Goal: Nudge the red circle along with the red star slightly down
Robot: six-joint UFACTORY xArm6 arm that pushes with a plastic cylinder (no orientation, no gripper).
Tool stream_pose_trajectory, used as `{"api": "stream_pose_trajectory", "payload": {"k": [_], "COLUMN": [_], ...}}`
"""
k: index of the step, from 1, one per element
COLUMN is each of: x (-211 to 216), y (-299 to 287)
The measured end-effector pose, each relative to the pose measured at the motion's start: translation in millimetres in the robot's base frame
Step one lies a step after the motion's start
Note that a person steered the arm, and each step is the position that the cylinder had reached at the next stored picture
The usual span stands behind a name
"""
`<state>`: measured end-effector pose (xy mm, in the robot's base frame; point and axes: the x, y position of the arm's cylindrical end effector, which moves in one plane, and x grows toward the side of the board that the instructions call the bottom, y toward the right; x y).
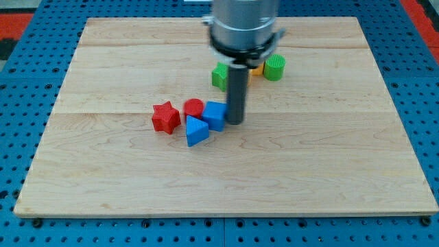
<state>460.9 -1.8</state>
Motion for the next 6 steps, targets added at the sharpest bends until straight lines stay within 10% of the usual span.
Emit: {"api": "stream_pose_trajectory", "payload": {"k": [4, 6], "x": [-42, -46], "y": [65, -63]}}
